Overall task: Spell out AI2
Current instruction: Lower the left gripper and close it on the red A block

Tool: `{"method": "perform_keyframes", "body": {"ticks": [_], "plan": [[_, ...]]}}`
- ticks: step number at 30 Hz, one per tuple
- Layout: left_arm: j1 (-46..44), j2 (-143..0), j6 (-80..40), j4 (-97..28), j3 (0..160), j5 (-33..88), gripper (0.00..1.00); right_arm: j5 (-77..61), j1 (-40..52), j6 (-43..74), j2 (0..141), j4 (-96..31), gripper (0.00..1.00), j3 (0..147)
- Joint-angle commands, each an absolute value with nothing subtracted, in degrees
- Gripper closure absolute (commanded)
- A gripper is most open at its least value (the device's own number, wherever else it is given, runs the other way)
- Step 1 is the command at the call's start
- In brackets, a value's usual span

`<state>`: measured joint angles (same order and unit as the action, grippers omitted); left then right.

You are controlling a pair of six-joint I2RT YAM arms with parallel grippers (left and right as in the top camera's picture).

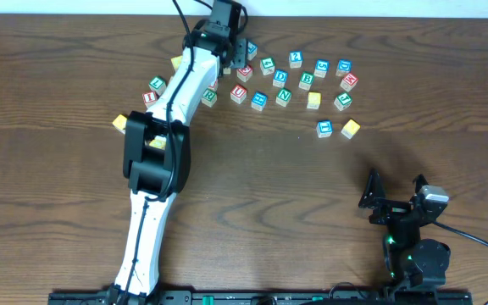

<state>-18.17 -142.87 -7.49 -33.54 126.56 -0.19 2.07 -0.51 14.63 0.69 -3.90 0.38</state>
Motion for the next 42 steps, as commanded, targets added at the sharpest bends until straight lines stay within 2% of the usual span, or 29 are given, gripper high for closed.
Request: {"method": "perform_keyframes", "body": {"ticks": [1, 36, 42], "plan": [[-18.1, -145.7, -7.4, -33.7, 127.6, -1.0, 0.41, 2.0, -0.8, 15.0, 0.3, -4.1, 0.01, 0.3], [-18.2, -148.1, -8.7, -32.3, 126.5, -3.7, 0.48, 2.0, -0.8, 15.0, 0.3, -4.1, 0.01, 0.3], [-18.3, -148.2, -8.7, -32.2, 126.5, -3.7, 0.57, 2.0, -0.8, 15.0, 0.3, -4.1, 0.01, 0.3]]}}
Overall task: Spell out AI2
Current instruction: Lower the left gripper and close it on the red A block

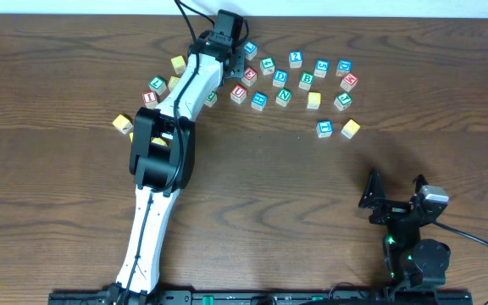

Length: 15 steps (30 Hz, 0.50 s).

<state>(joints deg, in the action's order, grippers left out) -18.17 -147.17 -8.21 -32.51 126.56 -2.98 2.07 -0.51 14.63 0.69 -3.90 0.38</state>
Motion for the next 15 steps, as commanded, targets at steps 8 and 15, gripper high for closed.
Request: {"method": "perform_keyframes", "body": {"ticks": [8, 15], "plan": [[-18.3, -148.2, -8.7, -32.2, 126.5, -3.7, 0.64, 2.0, -0.8, 15.0, 0.3, -4.1, 0.01, 0.3], [-18.3, -148.2, -8.7, -32.2, 126.5, -3.7, 0.72, 2.0, -0.8, 15.0, 0.3, -4.1, 0.01, 0.3]]}}
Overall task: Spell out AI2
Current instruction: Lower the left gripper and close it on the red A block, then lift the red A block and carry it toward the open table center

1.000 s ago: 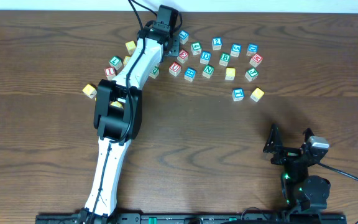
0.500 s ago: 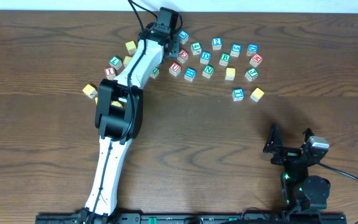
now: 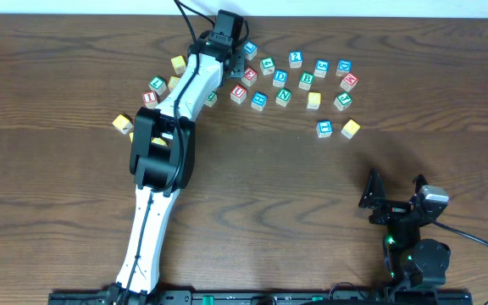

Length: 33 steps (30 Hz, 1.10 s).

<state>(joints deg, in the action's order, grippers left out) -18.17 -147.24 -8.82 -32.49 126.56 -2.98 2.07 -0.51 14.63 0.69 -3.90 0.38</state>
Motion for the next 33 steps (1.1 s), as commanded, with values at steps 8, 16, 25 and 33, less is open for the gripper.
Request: {"method": "perform_keyframes", "body": {"ticks": [8, 16, 25, 33], "plan": [[-18.2, -146.4, -8.7, -32.0, 126.7, -3.7, 0.78, 2.0, -0.8, 15.0, 0.3, -4.1, 0.01, 0.3], [-18.2, -139.0, -8.6, -33.4, 126.8, -3.7, 0.78, 2.0, -0.8, 15.0, 0.3, -4.1, 0.01, 0.3], [-18.5, -125.3, -8.7, -43.0, 126.8, -3.7, 0.78, 2.0, -0.8, 15.0, 0.3, -4.1, 0.01, 0.3], [-20.7, -108.2, -9.0, -59.1, 126.8, -3.5, 0.78, 2.0, -0.8, 15.0, 0.3, -4.1, 0.01, 0.3]]}}
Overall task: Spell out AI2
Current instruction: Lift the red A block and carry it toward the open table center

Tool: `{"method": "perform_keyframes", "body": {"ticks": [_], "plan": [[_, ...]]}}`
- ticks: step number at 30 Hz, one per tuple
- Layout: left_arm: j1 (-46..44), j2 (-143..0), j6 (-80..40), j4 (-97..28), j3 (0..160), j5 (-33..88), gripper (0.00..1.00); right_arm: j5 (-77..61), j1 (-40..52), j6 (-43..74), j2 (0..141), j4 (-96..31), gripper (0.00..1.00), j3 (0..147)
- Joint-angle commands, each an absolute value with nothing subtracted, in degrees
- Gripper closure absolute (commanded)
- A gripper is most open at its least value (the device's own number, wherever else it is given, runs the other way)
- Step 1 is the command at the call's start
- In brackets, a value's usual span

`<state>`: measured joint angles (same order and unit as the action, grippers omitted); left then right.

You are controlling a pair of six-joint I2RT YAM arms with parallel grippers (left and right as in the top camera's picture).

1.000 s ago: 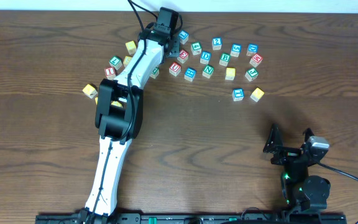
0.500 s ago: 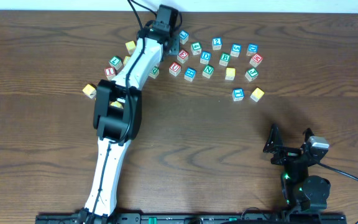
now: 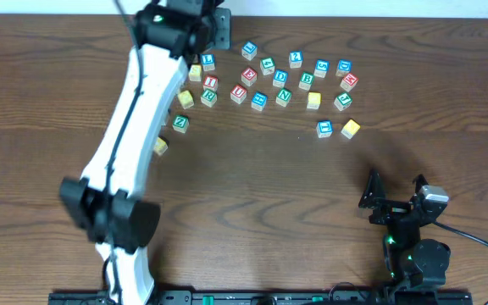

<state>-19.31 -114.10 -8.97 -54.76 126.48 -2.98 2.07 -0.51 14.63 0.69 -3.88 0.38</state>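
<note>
Several lettered blocks lie scattered across the far half of the table, among them a blue block marked 2 (image 3: 296,58) and a red block (image 3: 239,92). Most letters are too small to read. My left arm (image 3: 134,127) stretches high over the left of the table, and its gripper (image 3: 217,20) is at the far edge, left of the block cluster. Whether its jaws hold anything is hidden by the dark housing. My right gripper (image 3: 394,188) rests open and empty at the near right, far from the blocks.
A blue block (image 3: 324,128) and a yellow block (image 3: 351,128) sit apart, nearer the middle right. Yellow and green blocks (image 3: 180,123) lie beside the left arm. The wall edge runs just behind the left gripper.
The left arm has risen and swung left; its gripper went from among the blocks near the red ones to the table's far edge. Blocks the arm covered now show. The right arm is unchanged.
The left gripper was low at the left end of the block cluster, then slightly further right among the blocks at the two later moments. Now it is up and back at the far edge. The right gripper has stayed open at the near right throughout.
</note>
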Motion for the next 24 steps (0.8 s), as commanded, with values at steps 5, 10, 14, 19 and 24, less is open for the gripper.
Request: {"method": "perform_keyframes", "body": {"ticks": [5, 10, 14, 19, 24], "plan": [[-23.3, -100.6, -15.8, -71.9, 126.8, -3.5, 0.78, 2.0, -0.8, 15.0, 0.3, -4.1, 0.01, 0.3], [-26.4, -100.0, -19.8, -80.8, 126.8, -3.5, 0.78, 2.0, -0.8, 15.0, 0.3, -4.1, 0.01, 0.3], [-29.3, -100.1, -20.3, -83.3, 122.2, -3.5, 0.78, 2.0, -0.8, 15.0, 0.3, -4.1, 0.01, 0.3], [-30.4, -100.3, -22.3, -78.8, 112.1, -3.5, 0.78, 2.0, -0.8, 15.0, 0.3, -4.1, 0.01, 0.3], [-30.3, -100.3, -22.6, -68.1, 98.5, -3.5, 0.78, 2.0, -0.8, 15.0, 0.3, -4.1, 0.01, 0.3]]}}
